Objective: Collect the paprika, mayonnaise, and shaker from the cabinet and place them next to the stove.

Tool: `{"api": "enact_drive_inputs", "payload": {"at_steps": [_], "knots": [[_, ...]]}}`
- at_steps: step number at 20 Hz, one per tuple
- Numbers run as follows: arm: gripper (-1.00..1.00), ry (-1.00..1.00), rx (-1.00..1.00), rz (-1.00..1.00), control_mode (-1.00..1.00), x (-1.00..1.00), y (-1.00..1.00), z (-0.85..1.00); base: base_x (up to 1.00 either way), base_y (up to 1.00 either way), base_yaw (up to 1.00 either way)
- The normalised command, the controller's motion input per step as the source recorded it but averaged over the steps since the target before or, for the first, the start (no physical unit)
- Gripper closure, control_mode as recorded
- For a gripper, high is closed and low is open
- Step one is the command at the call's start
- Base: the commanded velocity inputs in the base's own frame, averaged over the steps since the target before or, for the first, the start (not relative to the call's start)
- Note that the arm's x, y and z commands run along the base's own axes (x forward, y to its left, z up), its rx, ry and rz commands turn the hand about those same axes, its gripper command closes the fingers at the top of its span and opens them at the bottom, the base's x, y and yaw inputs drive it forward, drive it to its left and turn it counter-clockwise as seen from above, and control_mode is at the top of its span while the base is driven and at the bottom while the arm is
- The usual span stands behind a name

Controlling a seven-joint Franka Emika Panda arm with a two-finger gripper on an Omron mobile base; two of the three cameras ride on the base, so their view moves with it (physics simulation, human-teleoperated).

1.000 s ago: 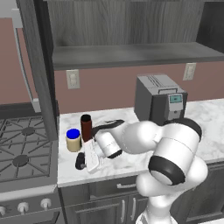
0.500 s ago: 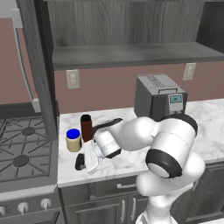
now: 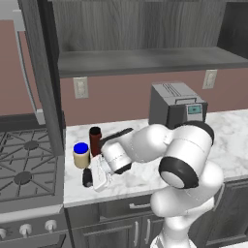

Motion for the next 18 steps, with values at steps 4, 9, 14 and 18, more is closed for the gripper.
{"api": "enact_drive_inputs", "payload": {"at_steps": [4, 9, 14, 18], "knots": [[-1.0, 0.0, 0.0, 0.0, -1.0, 0.0, 0.0, -0.09, 0.0, 0.0, 0.0], [-1.0, 0.0, 0.0, 0.0, -1.0, 0.0, 0.0, 0.0, 0.0, 0.0, 0.0], [-1.0, 0.0, 0.0, -0.02, -1.0, -0.03, 0.0, 0.0, 0.0, 0.0, 0.0], [-1.0, 0.0, 0.0, -0.06, -1.0, -0.1, -0.03, 0.08, 0.0, 0.0, 0.0]]}}
